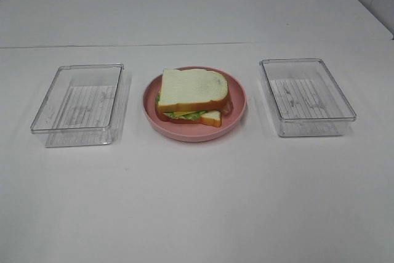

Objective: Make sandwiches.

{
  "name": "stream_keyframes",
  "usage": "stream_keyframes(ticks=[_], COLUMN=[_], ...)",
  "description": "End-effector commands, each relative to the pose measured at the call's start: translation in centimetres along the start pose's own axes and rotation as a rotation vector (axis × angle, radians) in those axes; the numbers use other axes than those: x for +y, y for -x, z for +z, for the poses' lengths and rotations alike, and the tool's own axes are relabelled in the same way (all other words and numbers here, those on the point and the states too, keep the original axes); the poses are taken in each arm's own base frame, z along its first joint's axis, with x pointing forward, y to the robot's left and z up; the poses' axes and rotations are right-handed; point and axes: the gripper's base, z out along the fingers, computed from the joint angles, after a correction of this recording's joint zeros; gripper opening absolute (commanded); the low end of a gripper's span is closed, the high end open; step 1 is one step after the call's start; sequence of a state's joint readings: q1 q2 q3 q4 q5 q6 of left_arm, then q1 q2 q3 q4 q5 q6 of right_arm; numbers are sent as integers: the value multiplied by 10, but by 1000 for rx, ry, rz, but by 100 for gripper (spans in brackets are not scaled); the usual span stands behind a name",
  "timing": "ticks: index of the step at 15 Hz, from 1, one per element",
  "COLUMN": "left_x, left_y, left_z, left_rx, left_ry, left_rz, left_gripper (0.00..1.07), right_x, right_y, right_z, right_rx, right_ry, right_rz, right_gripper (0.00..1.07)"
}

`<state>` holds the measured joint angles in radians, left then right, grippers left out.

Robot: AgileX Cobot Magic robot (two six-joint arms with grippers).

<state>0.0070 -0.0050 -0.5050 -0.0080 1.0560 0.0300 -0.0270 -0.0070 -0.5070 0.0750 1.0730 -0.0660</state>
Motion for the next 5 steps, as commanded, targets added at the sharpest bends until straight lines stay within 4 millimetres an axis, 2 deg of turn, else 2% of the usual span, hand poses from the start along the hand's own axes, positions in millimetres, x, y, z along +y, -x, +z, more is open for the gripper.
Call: stream_keyframes(ticks=[1,5], left_x=[0,0], left_y=[-2,-2], left_z=[-2,-2], left_rx=[-26,-26], left_ry=[-5,-5], left_rz=[-5,-5], left_gripper=[71,71], right_x=[0,0], right_y=[0,0], right_z=[-1,-1], right_rx=[-22,-22], right_ry=[-5,-5], right_rz=[-2,-2], right_gripper=[75,75])
